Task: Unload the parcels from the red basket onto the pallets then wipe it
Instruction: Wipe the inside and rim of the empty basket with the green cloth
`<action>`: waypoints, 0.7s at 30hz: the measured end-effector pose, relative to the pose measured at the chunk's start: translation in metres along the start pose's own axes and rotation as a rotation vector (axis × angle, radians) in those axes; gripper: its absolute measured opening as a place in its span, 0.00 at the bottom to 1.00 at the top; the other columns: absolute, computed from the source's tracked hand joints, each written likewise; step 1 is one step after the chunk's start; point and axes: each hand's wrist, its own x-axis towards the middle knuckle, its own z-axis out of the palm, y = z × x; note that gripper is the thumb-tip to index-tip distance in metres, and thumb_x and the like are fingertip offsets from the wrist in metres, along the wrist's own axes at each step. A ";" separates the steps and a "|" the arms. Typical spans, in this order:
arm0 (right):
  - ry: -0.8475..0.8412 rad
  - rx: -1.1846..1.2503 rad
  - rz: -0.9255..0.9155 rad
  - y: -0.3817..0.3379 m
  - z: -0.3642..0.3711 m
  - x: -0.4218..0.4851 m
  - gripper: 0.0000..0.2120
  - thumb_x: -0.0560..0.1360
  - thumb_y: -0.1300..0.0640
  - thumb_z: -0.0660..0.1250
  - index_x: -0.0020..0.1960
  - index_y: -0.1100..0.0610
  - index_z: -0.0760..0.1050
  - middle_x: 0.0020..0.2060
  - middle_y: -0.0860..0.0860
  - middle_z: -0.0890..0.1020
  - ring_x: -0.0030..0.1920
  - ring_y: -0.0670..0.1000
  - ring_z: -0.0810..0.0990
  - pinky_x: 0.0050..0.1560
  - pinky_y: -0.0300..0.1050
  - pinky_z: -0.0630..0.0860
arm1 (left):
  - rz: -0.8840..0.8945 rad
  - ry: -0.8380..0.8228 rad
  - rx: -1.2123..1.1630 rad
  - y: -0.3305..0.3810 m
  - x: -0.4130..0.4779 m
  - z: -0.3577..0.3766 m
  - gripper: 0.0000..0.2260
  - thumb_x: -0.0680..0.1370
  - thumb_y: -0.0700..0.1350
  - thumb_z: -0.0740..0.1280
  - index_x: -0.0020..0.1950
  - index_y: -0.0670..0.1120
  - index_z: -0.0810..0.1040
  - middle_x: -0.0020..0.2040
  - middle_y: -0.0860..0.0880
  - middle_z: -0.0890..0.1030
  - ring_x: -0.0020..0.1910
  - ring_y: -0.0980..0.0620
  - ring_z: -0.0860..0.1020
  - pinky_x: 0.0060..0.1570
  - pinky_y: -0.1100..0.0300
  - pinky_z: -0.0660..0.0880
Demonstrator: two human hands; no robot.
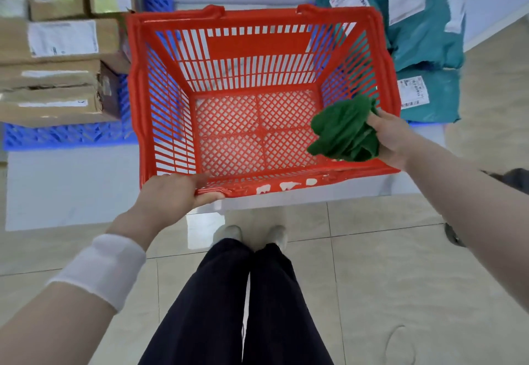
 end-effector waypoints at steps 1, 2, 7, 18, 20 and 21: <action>0.020 0.075 -0.033 -0.001 0.002 0.000 0.13 0.80 0.53 0.56 0.59 0.55 0.73 0.43 0.47 0.85 0.43 0.46 0.84 0.39 0.44 0.82 | 0.003 -0.006 -0.007 0.000 0.000 -0.001 0.38 0.62 0.73 0.41 0.63 0.58 0.70 0.53 0.50 0.80 0.54 0.46 0.78 0.47 0.54 0.73; 0.027 0.120 -0.054 -0.002 0.004 -0.001 0.15 0.80 0.52 0.56 0.62 0.56 0.72 0.48 0.49 0.84 0.48 0.48 0.83 0.42 0.46 0.82 | -0.001 -0.011 -0.013 0.000 0.000 -0.002 0.39 0.61 0.73 0.41 0.64 0.58 0.70 0.54 0.50 0.80 0.54 0.46 0.77 0.48 0.54 0.72; 0.037 0.182 -0.074 -0.004 0.010 -0.006 0.19 0.80 0.50 0.56 0.68 0.55 0.69 0.60 0.54 0.79 0.57 0.53 0.80 0.47 0.50 0.81 | -0.051 -0.018 -0.029 0.005 -0.002 -0.005 0.34 0.68 0.72 0.49 0.69 0.57 0.66 0.60 0.50 0.78 0.59 0.47 0.76 0.53 0.53 0.72; 0.064 -0.269 -0.519 0.004 0.029 -0.083 0.07 0.78 0.57 0.59 0.55 0.50 0.73 0.45 0.43 0.79 0.44 0.39 0.78 0.48 0.37 0.76 | -0.042 0.317 -0.351 0.030 -0.028 0.006 0.18 0.73 0.57 0.67 0.56 0.46 0.80 0.51 0.46 0.83 0.50 0.46 0.80 0.52 0.52 0.75; -0.034 -0.573 -0.687 0.024 0.036 -0.084 0.14 0.76 0.58 0.56 0.60 0.51 0.72 0.51 0.42 0.78 0.50 0.37 0.76 0.54 0.34 0.71 | -0.021 0.343 -0.340 0.030 -0.026 0.013 0.20 0.73 0.59 0.64 0.54 0.46 0.81 0.48 0.47 0.84 0.48 0.45 0.81 0.54 0.49 0.73; -0.114 -0.770 -0.733 0.038 0.038 -0.081 0.17 0.75 0.56 0.55 0.62 0.52 0.72 0.56 0.44 0.78 0.57 0.41 0.75 0.60 0.38 0.69 | -0.020 0.357 -0.317 0.030 -0.024 0.016 0.20 0.73 0.59 0.64 0.53 0.46 0.81 0.48 0.47 0.84 0.48 0.46 0.80 0.56 0.49 0.71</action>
